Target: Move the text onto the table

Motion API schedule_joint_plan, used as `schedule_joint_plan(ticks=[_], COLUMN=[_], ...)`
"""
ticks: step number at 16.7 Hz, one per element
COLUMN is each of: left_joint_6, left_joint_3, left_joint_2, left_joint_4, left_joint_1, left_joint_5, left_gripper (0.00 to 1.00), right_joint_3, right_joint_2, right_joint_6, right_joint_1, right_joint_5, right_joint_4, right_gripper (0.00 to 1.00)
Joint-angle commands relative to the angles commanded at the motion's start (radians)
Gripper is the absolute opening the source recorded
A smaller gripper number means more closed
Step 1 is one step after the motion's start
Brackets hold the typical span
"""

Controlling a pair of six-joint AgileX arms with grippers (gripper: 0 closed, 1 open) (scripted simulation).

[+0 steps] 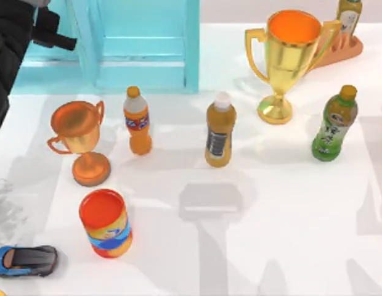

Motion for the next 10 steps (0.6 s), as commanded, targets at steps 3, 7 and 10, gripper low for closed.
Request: schedule_joint_plan(ticks=[3, 7, 10], left_joint_6=[0.0, 0.0, 0.002], left_joint_3=[-0.108, -0.237, -0.3], left_joint_2=[-0.264, -0.564, -0.692], left_joint_4=[-0.141, -0.311, -0.395], left_joint_1=[-0.014, -0.013, -0.004], left_joint_5=[-0.009, -0.026, -0.042], left_gripper=[0.0, 0.0, 0.0], right_joint_3=[0.0, 0.0, 0.0], right_joint_2=[0.0, 0.0, 0.0], right_joint_6=[0.0, 0.0, 0.0], right_joint_1=[0.0, 0.0, 0.0], right_joint_5=[0.0, 0.0, 0.0], right_joint_4=[0.0, 0.0, 0.0], right_gripper=[1.0, 1.0, 1.0])
